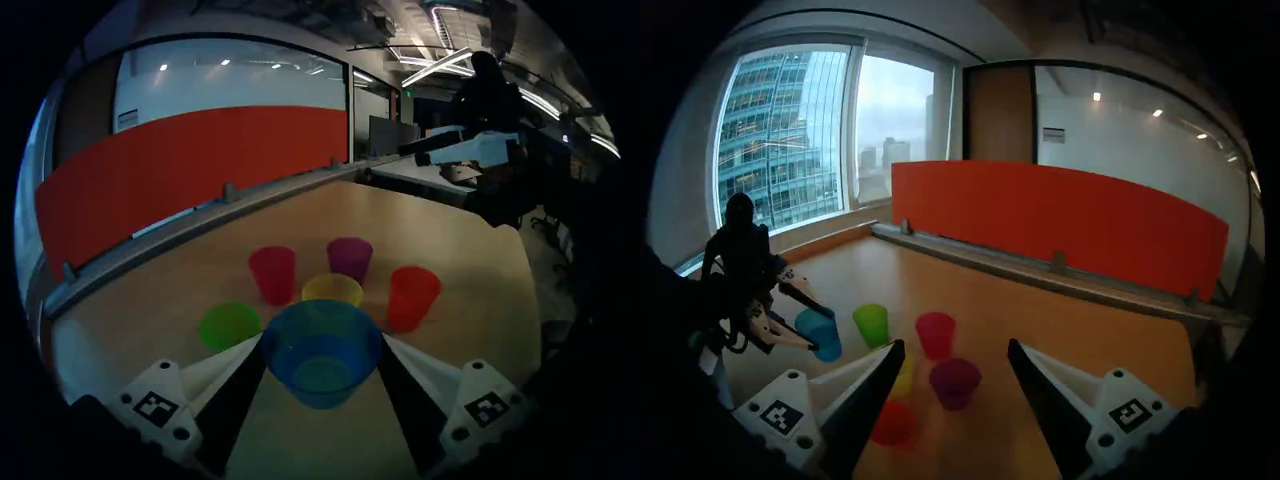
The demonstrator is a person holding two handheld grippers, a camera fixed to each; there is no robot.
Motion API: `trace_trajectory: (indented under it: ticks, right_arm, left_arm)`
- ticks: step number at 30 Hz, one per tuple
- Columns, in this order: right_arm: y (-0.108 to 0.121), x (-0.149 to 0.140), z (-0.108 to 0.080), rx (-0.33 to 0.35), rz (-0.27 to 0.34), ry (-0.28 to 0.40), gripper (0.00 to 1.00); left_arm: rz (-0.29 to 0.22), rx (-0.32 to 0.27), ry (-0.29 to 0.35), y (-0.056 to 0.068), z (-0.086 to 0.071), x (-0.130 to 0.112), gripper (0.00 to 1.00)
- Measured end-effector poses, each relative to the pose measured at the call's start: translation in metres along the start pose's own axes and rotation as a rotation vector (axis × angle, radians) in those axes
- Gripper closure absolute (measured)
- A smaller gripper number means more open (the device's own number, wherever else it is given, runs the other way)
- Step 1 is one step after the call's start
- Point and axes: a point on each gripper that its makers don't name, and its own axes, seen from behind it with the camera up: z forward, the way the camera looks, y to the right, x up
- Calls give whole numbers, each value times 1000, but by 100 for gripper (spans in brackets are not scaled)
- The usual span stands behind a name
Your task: Pour water
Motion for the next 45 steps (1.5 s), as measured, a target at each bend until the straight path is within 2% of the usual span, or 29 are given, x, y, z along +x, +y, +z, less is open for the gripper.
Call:
trace_trajectory:
  ticks: [8,14,20,30,45]
  right_arm:
    - [-1,1,4,2,-6,-1,0]
    - [-3,3,5,5,-5,4,0]
    - [-5,6,4,11,-12,10,0]
    - [-12,10,9,33,-23,8,0]
    - [-43,9,34,112,-49,-14,0]
  left_arm:
    - [-2,44,111,-16,-22,40,11]
    - [2,62,183,-21,-37,65,11]
    - [13,88,230,-27,-47,81,11]
    - [4,119,269,-33,-62,94,11]
    - [-8,194,288,-52,-87,95,12]
